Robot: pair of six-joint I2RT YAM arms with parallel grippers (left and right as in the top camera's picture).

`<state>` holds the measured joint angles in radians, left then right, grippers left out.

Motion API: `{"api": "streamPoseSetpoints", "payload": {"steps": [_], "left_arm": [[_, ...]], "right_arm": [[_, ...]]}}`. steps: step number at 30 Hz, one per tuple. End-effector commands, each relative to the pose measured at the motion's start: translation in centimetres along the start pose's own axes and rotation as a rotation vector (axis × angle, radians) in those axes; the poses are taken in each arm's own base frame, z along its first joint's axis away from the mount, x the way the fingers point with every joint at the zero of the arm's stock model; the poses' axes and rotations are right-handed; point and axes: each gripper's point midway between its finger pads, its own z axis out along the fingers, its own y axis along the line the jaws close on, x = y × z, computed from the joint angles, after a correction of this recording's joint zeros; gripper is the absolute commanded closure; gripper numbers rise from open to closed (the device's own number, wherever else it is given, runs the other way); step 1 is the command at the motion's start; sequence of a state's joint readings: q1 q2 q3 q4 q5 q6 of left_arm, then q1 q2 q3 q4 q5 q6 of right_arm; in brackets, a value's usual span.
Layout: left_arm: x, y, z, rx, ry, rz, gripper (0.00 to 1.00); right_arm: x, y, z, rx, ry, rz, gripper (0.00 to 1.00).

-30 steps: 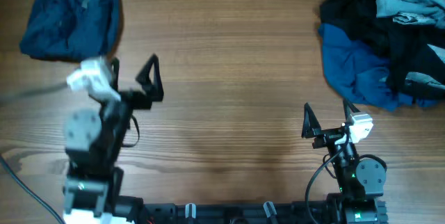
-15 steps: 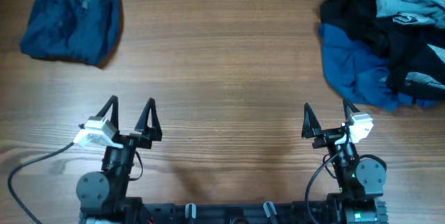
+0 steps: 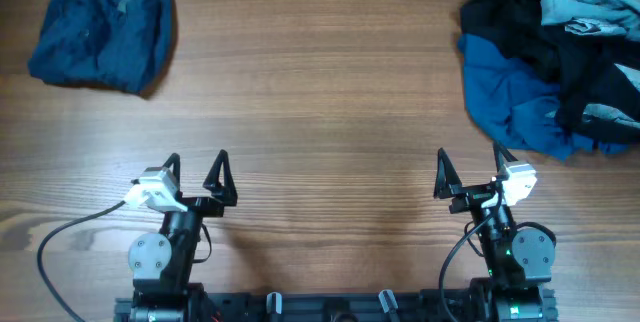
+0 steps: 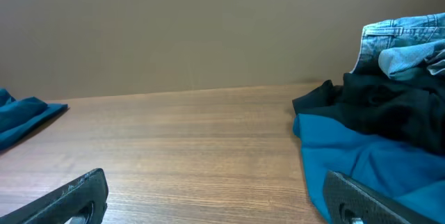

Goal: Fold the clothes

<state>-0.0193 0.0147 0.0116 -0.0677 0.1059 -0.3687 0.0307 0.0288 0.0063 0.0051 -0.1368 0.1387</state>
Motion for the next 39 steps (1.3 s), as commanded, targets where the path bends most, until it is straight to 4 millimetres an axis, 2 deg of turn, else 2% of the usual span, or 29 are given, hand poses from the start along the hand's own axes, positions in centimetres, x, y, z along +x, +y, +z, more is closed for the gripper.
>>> {"api": "streamPoseSetpoints", "payload": {"steps": [1,39], "left_arm": [[0.05,-0.10,-0.03,0.011,-0.003,-0.004,0.00],[0.07,-0.09,-0.03,0.010,-0.002,-0.005,0.00]], "right_arm": [[-0.13,-0.25,0.00,0.012,-0.006,0.018,0.00],[-0.64,-0.15,-0.16,0.008,-0.030,0.015,0.00]]}}
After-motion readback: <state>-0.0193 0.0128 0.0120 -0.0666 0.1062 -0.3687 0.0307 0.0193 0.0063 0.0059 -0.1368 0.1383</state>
